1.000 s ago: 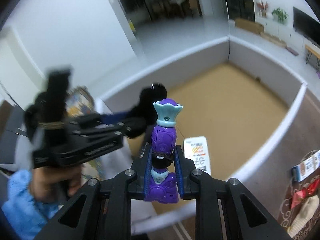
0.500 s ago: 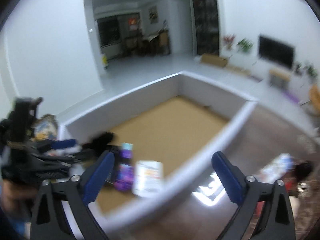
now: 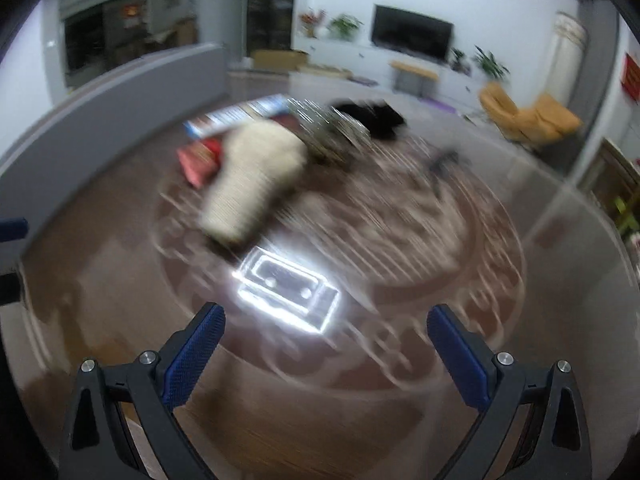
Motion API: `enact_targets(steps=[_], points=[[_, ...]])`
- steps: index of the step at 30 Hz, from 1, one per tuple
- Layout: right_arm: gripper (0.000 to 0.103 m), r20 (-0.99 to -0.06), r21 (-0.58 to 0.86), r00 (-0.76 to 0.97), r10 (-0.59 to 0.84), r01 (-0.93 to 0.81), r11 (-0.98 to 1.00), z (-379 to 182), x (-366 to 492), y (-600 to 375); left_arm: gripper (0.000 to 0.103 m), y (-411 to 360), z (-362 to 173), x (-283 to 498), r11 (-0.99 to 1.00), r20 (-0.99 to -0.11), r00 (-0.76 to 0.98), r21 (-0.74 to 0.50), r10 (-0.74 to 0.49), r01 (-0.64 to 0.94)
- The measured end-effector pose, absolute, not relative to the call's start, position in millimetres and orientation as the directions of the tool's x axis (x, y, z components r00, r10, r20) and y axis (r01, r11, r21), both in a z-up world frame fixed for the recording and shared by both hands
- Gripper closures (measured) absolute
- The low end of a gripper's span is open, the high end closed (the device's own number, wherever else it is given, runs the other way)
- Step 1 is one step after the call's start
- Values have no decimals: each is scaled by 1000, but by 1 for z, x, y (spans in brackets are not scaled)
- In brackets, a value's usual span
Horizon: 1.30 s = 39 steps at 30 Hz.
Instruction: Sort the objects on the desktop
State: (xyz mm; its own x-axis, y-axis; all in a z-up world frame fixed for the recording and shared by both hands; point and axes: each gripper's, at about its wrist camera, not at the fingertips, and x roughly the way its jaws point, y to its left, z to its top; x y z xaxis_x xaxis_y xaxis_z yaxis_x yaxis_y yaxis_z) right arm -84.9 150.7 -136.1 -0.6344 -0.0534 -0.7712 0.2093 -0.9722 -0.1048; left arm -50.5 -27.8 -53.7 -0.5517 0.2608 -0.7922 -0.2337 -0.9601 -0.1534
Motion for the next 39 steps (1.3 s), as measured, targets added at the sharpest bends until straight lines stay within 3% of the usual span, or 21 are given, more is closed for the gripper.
enact_targets(steps=[9,12,16,39], points=[[0,-810,-32,-584,-55,138,-990,-148,-92,176,0,-11,-78,-106,-982,-802,-576,-68,160,-177],[0,-813,-16,-578,-65,135,-991,-148,-92,177,0,-13,-80,-107,-982,-803,-573,-76,162,-171],[0,-813,-16,-578,-66,135,-991,-148,-91,176,0,-4,-82,-104,-985,-816,-570,1,99,-173],[0,-813,-15,-578,-67,135,-991,-148,-92,176,0,-5,-81,-104,-986,-814,-573,-1,98,-167]])
